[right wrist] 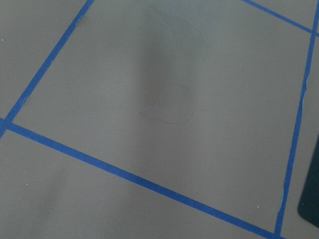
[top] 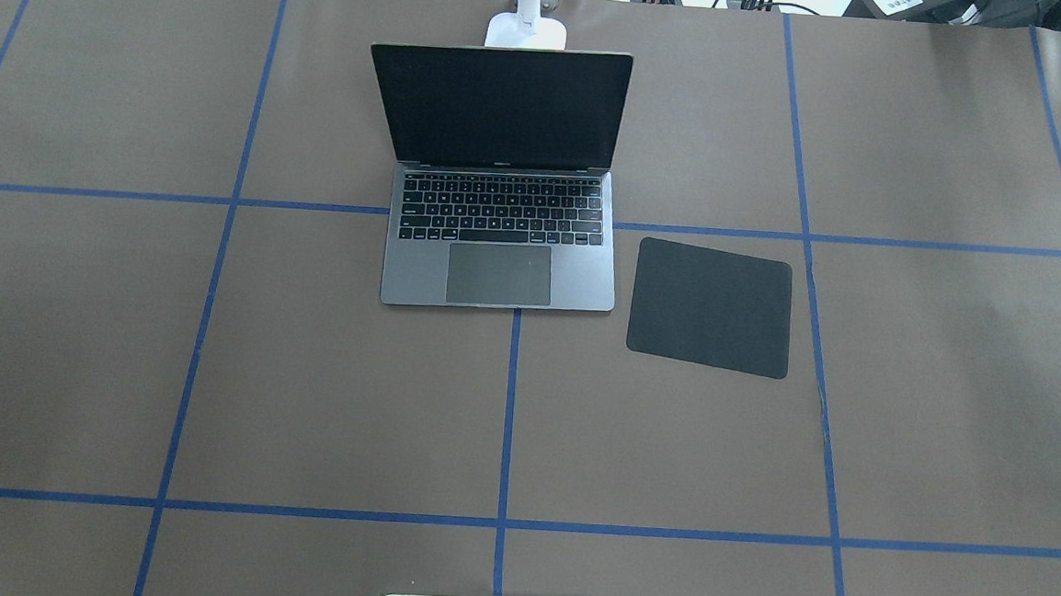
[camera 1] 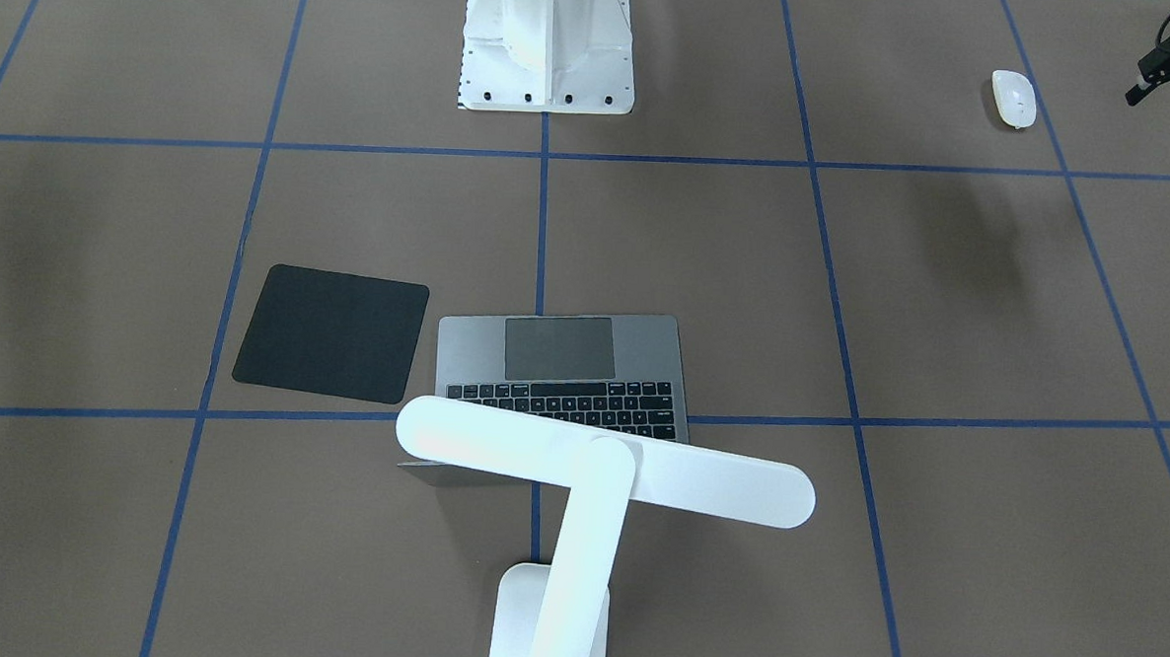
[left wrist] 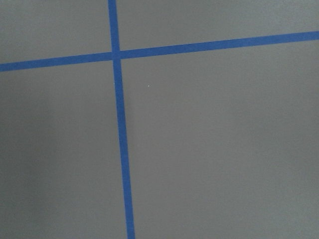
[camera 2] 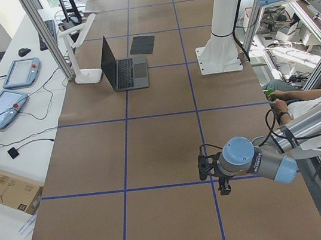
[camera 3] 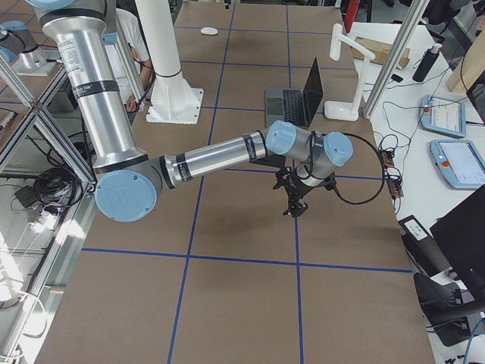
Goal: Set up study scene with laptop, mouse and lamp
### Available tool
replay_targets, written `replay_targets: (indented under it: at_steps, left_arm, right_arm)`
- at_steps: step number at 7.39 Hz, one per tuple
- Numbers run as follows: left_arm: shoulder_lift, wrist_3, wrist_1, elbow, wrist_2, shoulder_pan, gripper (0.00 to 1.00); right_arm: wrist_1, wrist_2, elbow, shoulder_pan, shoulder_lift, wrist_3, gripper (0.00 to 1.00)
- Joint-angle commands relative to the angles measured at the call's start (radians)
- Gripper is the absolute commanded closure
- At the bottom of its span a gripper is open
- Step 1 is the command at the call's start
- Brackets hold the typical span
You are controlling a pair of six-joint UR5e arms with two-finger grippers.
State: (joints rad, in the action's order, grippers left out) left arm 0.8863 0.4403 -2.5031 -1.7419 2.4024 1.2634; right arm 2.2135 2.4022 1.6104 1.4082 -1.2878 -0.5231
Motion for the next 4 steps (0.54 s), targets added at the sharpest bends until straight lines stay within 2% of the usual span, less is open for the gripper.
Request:
replay_targets:
  at_steps: [1,3,4]
  left_arm:
    - [0.016,0.251,-0.145,0.001,-0.09,-0.207,0.0]
    - [0.008,0.384,-0.175,0.002,-0.202,-0.345,0.0]
    - [-0.004,0.396,-0.187,0.002,-0.213,-0.364,0.0]
  right_arm:
    - [0.0,0.0,0.003,0.0,0.001,0.0,0.0]
    - [0.0,0.0,0.003,0.0,-0.001,0.0,0.0]
    - [0.0,0.003,0.003,0.0,-0.001,0.001,0.0]
